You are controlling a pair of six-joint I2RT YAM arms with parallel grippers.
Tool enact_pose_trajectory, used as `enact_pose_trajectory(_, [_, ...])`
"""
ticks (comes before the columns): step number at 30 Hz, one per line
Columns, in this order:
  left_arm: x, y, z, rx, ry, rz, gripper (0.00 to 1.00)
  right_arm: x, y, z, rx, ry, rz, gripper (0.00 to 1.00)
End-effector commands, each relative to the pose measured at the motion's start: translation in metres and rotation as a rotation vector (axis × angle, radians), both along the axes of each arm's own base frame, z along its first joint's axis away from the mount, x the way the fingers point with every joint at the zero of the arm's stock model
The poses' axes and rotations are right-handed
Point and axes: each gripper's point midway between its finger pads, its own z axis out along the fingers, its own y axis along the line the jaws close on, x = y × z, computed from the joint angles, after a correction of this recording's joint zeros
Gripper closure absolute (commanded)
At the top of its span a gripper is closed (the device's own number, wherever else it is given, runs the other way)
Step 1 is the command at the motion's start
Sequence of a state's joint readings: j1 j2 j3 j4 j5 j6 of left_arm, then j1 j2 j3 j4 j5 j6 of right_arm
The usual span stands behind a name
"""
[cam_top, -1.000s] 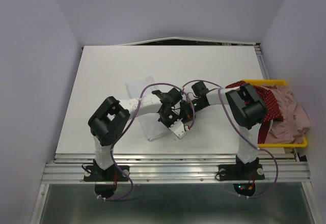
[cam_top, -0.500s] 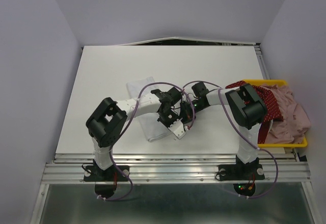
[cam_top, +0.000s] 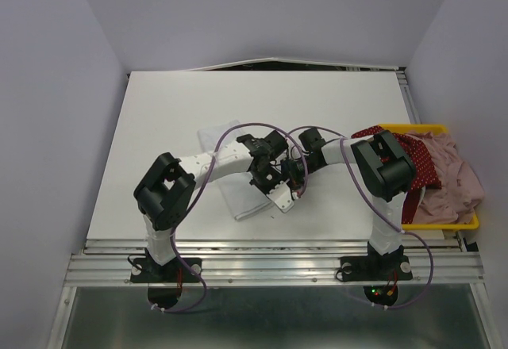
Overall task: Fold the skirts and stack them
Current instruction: Fold the skirt
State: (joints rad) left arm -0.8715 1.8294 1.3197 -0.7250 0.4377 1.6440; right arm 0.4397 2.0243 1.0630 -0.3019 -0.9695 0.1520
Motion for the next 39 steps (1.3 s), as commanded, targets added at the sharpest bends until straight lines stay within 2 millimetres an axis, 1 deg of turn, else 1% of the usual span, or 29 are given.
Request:
enact_pose_trajectory(1, [-0.001, -0.016, 0.027, -0.068, -0.005, -0.012, 1.0, -0.005, -0.012, -0.03, -0.096, -0.016, -0.005, 0.99])
enact_pose_trajectory(7, [0.001, -0.018, 0.016, -0.057, 0.007, -0.01, 1.0, -0.005, -0.012, -0.027, -0.094, -0.016, -0.007, 0.99])
enact_pose_trajectory(11, [0.001, -0.015, -0.001, -0.037, 0.014, 0.001, 1.0, -0.005, -0.012, -0.027, -0.096, -0.021, -0.006, 0.99])
enact_pose_trajectory(12, [0.004, -0.018, -0.003, -0.048, 0.003, 0.009, 0.98, -0.005, -0.013, -0.026, -0.097, -0.023, -0.006, 0.99])
enact_pose_trajectory(14, [0.008, -0.019, -0.009, -0.045, 0.003, 0.057, 0.91, -0.004, -0.012, -0.025, -0.1, -0.027, -0.005, 0.99])
enact_pose_trajectory(15, [0.01, -0.02, -0.012, -0.045, 0.006, 0.08, 0.85, -0.003, -0.013, -0.025, -0.102, -0.036, -0.001, 0.98])
enact_pose_trajectory(17, [0.018, -0.026, -0.011, -0.064, 0.001, 0.158, 0.78, -0.002, -0.014, -0.025, -0.111, -0.037, 0.007, 0.94])
enact_pose_trajectory(18, [0.021, -0.028, -0.006, -0.08, -0.006, 0.182, 0.75, -0.005, -0.017, -0.025, -0.126, -0.038, 0.02, 0.89])
enact_pose_trajectory(19, [0.024, -0.027, -0.001, -0.081, -0.002, 0.242, 0.72, -0.004, -0.018, -0.025, -0.13, -0.052, 0.033, 0.86])
enact_pose_trajectory(20, [0.025, -0.027, 0.004, -0.091, -0.006, 0.269, 0.72, -0.005, -0.019, -0.024, -0.139, -0.046, 0.032, 0.86])
enact_pose_trajectory(22, [0.025, -0.019, 0.024, -0.12, -0.008, 0.29, 0.67, -0.008, -0.024, -0.021, -0.16, -0.057, 0.046, 0.82])
enact_pose_trajectory(23, [0.021, -0.014, 0.04, -0.155, -0.007, 0.33, 0.63, -0.007, -0.026, -0.02, -0.173, -0.064, 0.049, 0.79])
enact_pose_trajectory(24, [0.021, -0.011, 0.049, -0.175, -0.008, 0.356, 0.61, -0.006, -0.028, -0.019, -0.172, -0.093, 0.073, 0.78])
enact_pose_trajectory(25, [0.016, -0.007, 0.057, -0.184, -0.001, 0.365, 0.6, -0.009, -0.031, -0.016, -0.186, -0.09, 0.081, 0.77])
enact_pose_trajectory(26, [0.014, -0.002, 0.066, -0.201, 0.007, 0.379, 0.6, -0.006, -0.031, -0.011, -0.19, -0.111, 0.087, 0.76])
enact_pose_trajectory(27, [0.009, 0.004, 0.084, -0.238, 0.016, 0.428, 0.57, 0.001, -0.032, -0.008, -0.202, -0.152, 0.095, 0.75])
enact_pose_trajectory(28, [0.013, 0.011, 0.092, -0.258, 0.022, 0.474, 0.56, 0.002, -0.034, -0.001, -0.215, -0.168, 0.098, 0.74])
enact_pose_trajectory(29, [0.016, 0.018, 0.098, -0.274, 0.031, 0.512, 0.56, 0.007, -0.034, 0.004, -0.221, -0.191, 0.097, 0.7])
enact_pose_trajectory(30, [0.021, 0.024, 0.111, -0.316, 0.045, 0.593, 0.56, 0.019, -0.036, 0.009, -0.233, -0.232, 0.085, 0.65])
enact_pose_trajectory(32, [0.042, 0.038, 0.123, -0.366, 0.066, 0.708, 0.56, 0.026, -0.035, 0.019, -0.239, -0.255, 0.08, 0.62])
enact_pose_trajectory(33, [0.072, 0.058, 0.13, -0.398, 0.072, 0.833, 0.56, 0.033, -0.032, 0.026, -0.233, -0.265, 0.065, 0.61])
enact_pose_trajectory(34, [0.092, 0.068, 0.133, -0.414, 0.069, 0.916, 0.57, 0.035, -0.03, 0.029, -0.227, -0.265, 0.056, 0.6])
enact_pose_trajectory(35, [0.126, 0.085, 0.134, -0.429, 0.063, 1.029, 0.59, 0.035, -0.024, 0.033, -0.205, -0.236, 0.037, 0.49])
enact_pose_trajectory(38, [0.174, 0.104, 0.137, -0.46, 0.135, 1.256, 0.62, 0.041, -0.015, 0.035, -0.167, -0.222, 0.022, 0.47])
enact_pose_trajectory(39, [0.202, 0.111, 0.135, -0.472, 0.147, 1.328, 0.62, 0.038, -0.011, 0.031, -0.17, -0.183, 0.01, 0.44])
